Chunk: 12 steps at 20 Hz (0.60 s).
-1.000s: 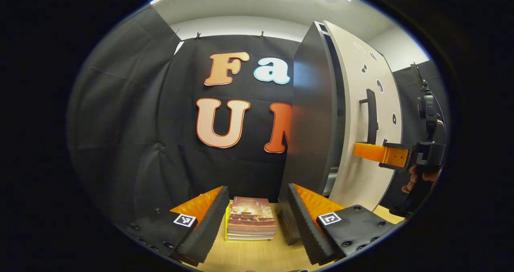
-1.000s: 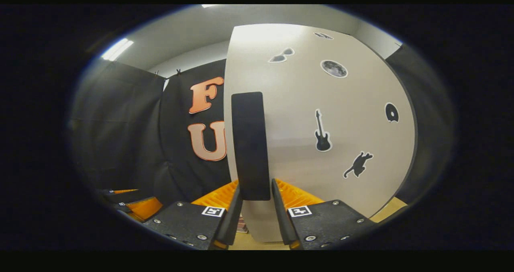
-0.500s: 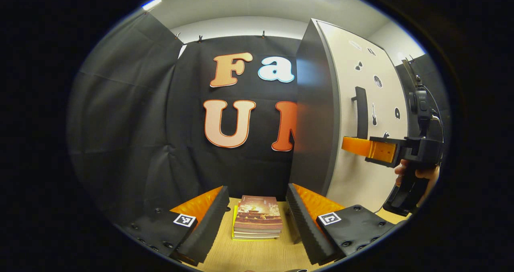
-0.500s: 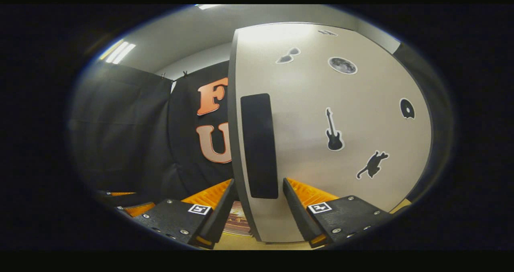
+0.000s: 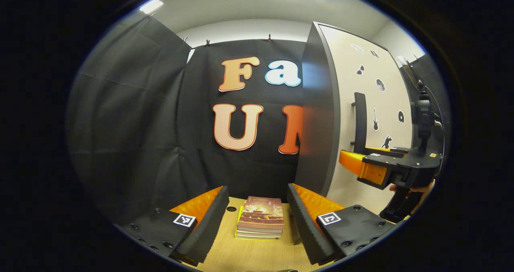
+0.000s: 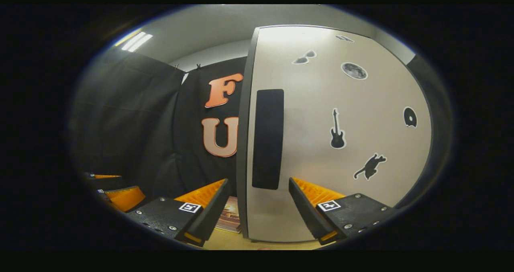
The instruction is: Open the cabinet door with the right hand, grasp the bottle in the cabinet with the left hand and place it on the coaster, then close the cabinet door with the right hand.
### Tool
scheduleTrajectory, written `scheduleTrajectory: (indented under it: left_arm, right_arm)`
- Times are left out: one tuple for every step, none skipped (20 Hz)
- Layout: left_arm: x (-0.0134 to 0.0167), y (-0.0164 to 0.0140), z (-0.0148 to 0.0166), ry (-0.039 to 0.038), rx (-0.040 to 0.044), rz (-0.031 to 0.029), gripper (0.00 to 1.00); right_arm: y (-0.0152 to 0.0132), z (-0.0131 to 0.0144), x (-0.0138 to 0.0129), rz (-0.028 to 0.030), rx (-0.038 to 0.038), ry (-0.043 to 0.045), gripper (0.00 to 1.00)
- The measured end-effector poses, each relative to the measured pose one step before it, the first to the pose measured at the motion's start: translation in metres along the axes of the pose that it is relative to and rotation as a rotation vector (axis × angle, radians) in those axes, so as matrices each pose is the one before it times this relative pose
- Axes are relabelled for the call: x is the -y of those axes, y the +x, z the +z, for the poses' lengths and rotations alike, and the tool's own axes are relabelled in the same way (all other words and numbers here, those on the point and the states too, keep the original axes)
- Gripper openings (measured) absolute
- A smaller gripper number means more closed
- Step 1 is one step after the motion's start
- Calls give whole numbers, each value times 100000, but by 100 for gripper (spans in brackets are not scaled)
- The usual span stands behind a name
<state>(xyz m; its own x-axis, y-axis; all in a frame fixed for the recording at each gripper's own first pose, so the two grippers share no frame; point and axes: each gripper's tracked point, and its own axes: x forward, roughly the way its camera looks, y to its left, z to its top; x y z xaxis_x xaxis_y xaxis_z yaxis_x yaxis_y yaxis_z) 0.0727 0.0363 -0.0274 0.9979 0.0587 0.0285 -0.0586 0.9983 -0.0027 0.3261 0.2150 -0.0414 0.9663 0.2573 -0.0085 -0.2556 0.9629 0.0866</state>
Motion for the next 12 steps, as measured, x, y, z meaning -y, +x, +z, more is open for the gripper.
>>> scheduleTrajectory:
  left_arm:
    - [58,-182,222,891,252,1030,95]
    - [-39,-79,303,743,396,1142,94]
    - [93,-297,-20,317,-132,704,95]
    - [250,-178,117,-53,-234,159,94]
    - [213,-194,-144,-86,-440,-308,95]
    - [416,-266,105,-24,-102,-1041,95]
    - [301,-164,233,-3,478,-1044,94]
    - [325,-127,218,-567,322,-1750,95]
    - [275,-52,308,-952,432,-1623,95]
    - [176,-218,197,-572,423,-1113,95]
    - [184,-107,228,-23,396,-1522,95]
    - [249,-122,146,-14,94,-1889,95]
  right_arm:
    - [-852,124,226,97,496,678,90]
    - [-901,158,227,-158,120,79,90]
    - [-1035,202,328,-576,220,-680,90]
    - [-1166,208,401,-1227,429,-1205,90]
    - [-1073,304,531,-1610,539,-1048,90]
    - [-1118,473,385,-1604,1084,-926,90]
    - [-1191,425,482,-2198,1300,-1193,90]
    - [-1172,533,526,-2611,1521,-1661,90]
    - [-1099,509,493,-2566,1029,-1960,90]
    - [-1118,310,277,-2300,594,-1699,90]
    - [-1026,398,319,-2360,663,-1421,90]
    - [-986,526,180,-2429,791,-980,90]
